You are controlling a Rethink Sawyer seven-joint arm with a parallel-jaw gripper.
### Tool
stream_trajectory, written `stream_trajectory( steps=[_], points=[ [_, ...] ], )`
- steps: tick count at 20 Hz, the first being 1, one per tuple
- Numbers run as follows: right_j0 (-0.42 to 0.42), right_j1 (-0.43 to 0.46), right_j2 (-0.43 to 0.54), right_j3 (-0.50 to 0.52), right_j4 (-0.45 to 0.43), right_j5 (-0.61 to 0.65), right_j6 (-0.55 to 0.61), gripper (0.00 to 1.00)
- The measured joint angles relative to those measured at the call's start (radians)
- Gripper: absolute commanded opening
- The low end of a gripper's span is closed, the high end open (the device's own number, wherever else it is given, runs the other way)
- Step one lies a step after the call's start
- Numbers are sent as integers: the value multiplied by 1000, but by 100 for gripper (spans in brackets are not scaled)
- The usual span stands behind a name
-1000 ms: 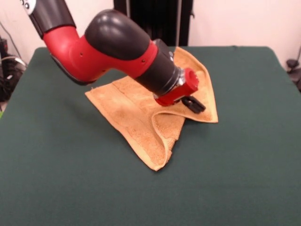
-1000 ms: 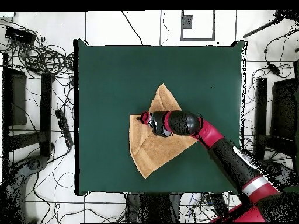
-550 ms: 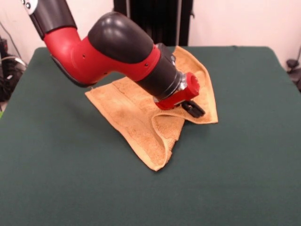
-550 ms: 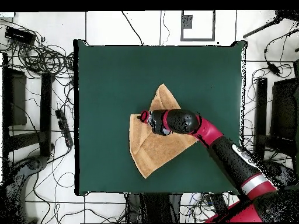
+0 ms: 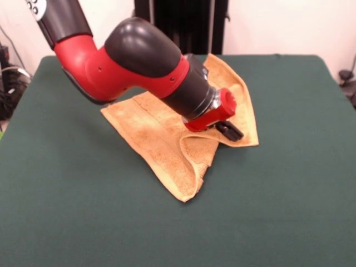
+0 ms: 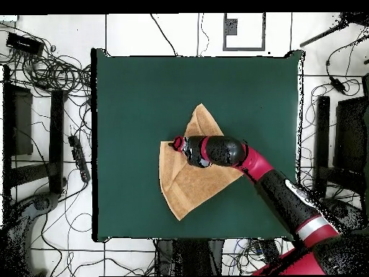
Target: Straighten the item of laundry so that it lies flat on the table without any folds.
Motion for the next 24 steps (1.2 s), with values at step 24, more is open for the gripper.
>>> stream_trajectory(
  steps=[24],
  points=[
    [293,-59,-64,-78,155,-205,63,0]
  ],
)
